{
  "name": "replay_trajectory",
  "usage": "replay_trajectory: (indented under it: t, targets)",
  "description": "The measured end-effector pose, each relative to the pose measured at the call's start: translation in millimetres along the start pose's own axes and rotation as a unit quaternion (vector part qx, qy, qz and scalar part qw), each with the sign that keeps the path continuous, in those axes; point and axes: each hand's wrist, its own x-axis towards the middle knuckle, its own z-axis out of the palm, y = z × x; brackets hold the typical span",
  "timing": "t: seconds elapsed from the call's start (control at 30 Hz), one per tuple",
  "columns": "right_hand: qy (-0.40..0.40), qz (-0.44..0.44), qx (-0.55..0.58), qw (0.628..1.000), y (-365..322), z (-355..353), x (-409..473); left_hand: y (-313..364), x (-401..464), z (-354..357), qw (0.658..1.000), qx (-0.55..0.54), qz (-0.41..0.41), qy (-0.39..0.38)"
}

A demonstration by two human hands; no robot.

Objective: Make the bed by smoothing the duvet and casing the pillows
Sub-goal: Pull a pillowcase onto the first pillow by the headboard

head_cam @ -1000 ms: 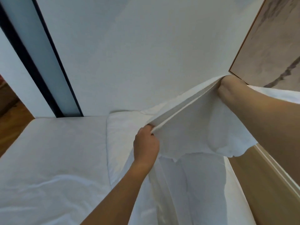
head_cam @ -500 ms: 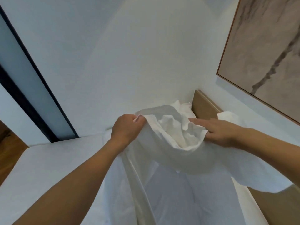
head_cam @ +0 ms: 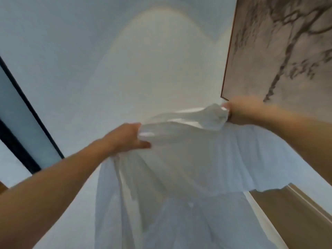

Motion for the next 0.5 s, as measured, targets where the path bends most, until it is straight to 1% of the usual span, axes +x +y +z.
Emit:
replay_trajectory:
  t: [0.03,0.07,0.1,0.13,0.17,0.2,0.23,0.27,0.3,0.33,0.37,0.4,0.43,0.47,0.5]
  targets:
    - [0.073,0.036,0.0,0.997,12.1,-33.7,16.1,-1.7,20.3,-46.3,0.996,0.03,-0.004,0.081]
    - [0.161,0.076,0.017,0.984,22.1,-53.9,28.8,-2.2,39.9,-82.0,0.983,0.049,-0.008,0.177]
    - [0.25,0.114,0.044,0.96,23.8,-51.1,40.2,-0.7,56.8,-97.0,0.964,0.05,-0.035,0.258]
    - [0.274,0.139,0.069,0.949,11.8,-32.9,45.2,7.7,65.6,-86.9,0.952,0.047,-0.054,0.298]
    - [0.206,0.149,0.073,0.964,-7.1,2.3,34.5,16.4,57.9,-53.1,0.964,0.05,-0.067,0.254]
    - [0.084,0.12,0.01,0.989,-25.3,49.9,10.9,15.4,37.3,4.0,0.984,0.066,-0.08,0.146]
    - [-0.024,0.004,-0.068,0.997,-46.0,103.8,-15.3,10.4,9.3,67.5,0.992,0.093,-0.08,0.033]
    - [-0.108,-0.092,-0.069,0.987,-70.3,143.4,-44.7,12.6,-21.2,120.7,0.993,0.115,-0.001,-0.015]
    - [-0.201,-0.117,-0.027,0.972,-79.9,152.3,-61.4,11.8,-39.3,144.1,0.993,0.078,0.019,-0.086]
    - [-0.218,-0.114,0.017,0.969,-66.0,150.9,-58.2,-2.1,-37.6,142.8,0.992,0.077,0.03,-0.091]
    - [-0.16,-0.099,0.023,0.982,-47.4,126.6,-39.7,-11.2,-25.2,111.5,0.994,0.084,0.026,-0.066]
    - [-0.069,-0.073,0.002,0.995,-29.3,89.2,-14.8,-17.5,-9.0,73.0,0.991,0.129,-0.011,0.02]
    - [-0.016,-0.007,0.036,0.999,-20.5,46.0,10.9,-11.0,10.4,26.2,0.99,0.101,-0.065,0.072]
    - [0.033,0.052,0.108,0.992,-15.0,6.7,35.5,-7.1,26.8,-14.2,0.988,0.011,-0.12,0.099]
    - [0.129,0.064,0.146,0.979,-13.1,-23.2,50.6,-13.5,37.0,-48.6,0.975,-0.033,-0.125,0.181]
